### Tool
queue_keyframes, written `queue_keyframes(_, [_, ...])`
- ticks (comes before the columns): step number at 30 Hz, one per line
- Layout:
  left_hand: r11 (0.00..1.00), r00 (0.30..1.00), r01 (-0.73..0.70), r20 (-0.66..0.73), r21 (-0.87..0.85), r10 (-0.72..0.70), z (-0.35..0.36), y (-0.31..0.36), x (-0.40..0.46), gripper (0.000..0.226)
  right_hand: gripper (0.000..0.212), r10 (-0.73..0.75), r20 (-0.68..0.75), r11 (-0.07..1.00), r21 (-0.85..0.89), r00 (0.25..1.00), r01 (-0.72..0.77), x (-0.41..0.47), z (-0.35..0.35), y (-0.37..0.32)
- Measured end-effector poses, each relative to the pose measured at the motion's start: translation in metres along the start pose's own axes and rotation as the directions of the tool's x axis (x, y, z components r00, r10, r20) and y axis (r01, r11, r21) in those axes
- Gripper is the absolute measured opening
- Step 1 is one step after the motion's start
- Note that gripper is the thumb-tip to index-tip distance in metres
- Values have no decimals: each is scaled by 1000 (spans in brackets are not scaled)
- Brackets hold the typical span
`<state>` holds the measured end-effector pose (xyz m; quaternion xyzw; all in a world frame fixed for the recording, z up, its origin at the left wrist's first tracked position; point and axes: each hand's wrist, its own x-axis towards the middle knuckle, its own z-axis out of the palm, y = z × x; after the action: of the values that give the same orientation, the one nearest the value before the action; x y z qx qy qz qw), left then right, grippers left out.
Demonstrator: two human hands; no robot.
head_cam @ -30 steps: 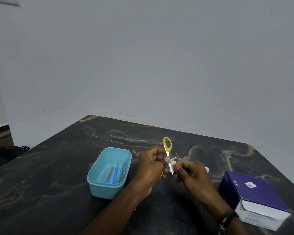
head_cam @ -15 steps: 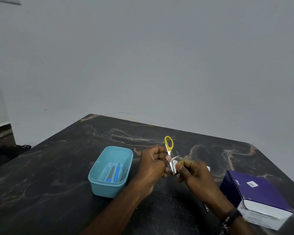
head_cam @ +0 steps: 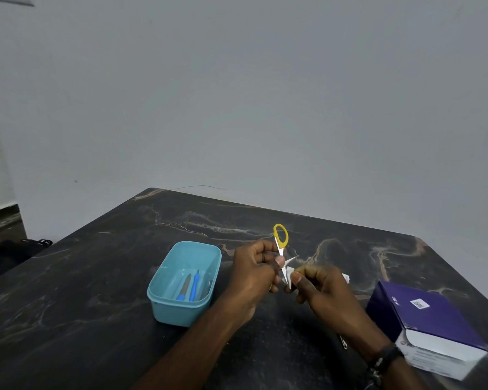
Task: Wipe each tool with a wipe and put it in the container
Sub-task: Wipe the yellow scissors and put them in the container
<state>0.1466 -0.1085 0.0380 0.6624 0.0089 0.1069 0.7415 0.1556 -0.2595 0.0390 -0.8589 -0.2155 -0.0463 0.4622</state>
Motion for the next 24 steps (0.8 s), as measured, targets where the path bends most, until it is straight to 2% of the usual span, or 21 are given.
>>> queue_keyframes(7, [1000,1000,-6,1,-16,6,0,0,0,13,26,-5,-19,1000,-11,1000,5,1,-1,5])
queue_keyframes(15, [1000,1000,-11,2,-27,11,2,0,0,14,24,-8,61,998,68,998,3,2,2,5])
queue_keyframes(24, [1000,999,-22,37,12,22,3,1,-4,15,27,5,16,981,194,1000,-8,-1,5,-3])
